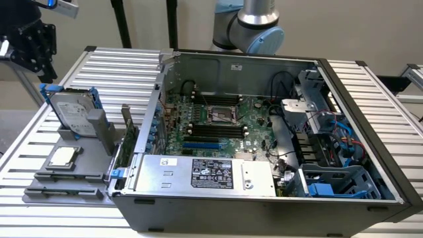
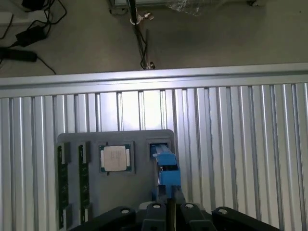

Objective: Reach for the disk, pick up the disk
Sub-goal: 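Pick up the disk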

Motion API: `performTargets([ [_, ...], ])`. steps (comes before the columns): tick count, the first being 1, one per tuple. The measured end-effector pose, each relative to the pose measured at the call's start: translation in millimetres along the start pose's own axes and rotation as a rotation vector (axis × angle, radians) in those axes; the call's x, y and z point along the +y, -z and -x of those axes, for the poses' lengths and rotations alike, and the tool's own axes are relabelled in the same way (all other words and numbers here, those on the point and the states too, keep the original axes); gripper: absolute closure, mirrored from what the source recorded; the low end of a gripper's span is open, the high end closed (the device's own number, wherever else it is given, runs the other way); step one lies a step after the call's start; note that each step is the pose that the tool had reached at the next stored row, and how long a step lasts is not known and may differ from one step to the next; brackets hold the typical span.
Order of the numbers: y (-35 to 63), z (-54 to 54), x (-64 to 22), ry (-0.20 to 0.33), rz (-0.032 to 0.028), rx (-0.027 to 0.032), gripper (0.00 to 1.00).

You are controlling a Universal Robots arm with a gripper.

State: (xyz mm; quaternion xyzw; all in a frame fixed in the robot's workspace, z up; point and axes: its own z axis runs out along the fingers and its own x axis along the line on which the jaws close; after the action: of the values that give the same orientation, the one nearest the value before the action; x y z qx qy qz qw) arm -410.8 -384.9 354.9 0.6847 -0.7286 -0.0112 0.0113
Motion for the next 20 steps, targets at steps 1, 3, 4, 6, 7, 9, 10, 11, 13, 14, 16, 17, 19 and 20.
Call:
performTargets([
  [1,0.0,0.0,0.0,0.0,0.0,0.0,0.76],
  [3,0.0,0.0,0.0,0.0,0.0,0.0,0.64],
  [4,-0.1,0.0,0.0,0.0,0.0,0.0,0.64],
  [6,-0.5,0.1,-0.1,0.0,0.0,0.0,0.58],
  [7,-0.9,0.1,-0.1,0.0,-0.0001,0.0001,0.52],
  [9,-2.0,0.1,0.0,0.0,-0.0002,0.0005,0.46],
  [10,-3.1,0.2,-0.1,0.0,-0.0003,0.0006,0.46],
  [11,-4.2,0.3,-0.1,0.0,-0.0002,0.0008,0.46],
  [13,-6.8,0.5,-0.2,0.0,-0.0001,0.0011,0.46],
  [14,-8.4,0.7,-0.2,0.0,-0.0001,0.0012,0.46],
  [16,-12.0,1.0,-0.3,0.0,-0.0001,0.0012,0.46],
  [17,-13.8,1.1,-0.4,0.0,-0.0001,0.0012,0.46],
  [19,-17.1,1.3,-0.5,0.0,-0.0001,0.0013,0.46],
  [20,-18.7,1.5,-0.5,0.0,-0.0001,0.0013,0.46],
])
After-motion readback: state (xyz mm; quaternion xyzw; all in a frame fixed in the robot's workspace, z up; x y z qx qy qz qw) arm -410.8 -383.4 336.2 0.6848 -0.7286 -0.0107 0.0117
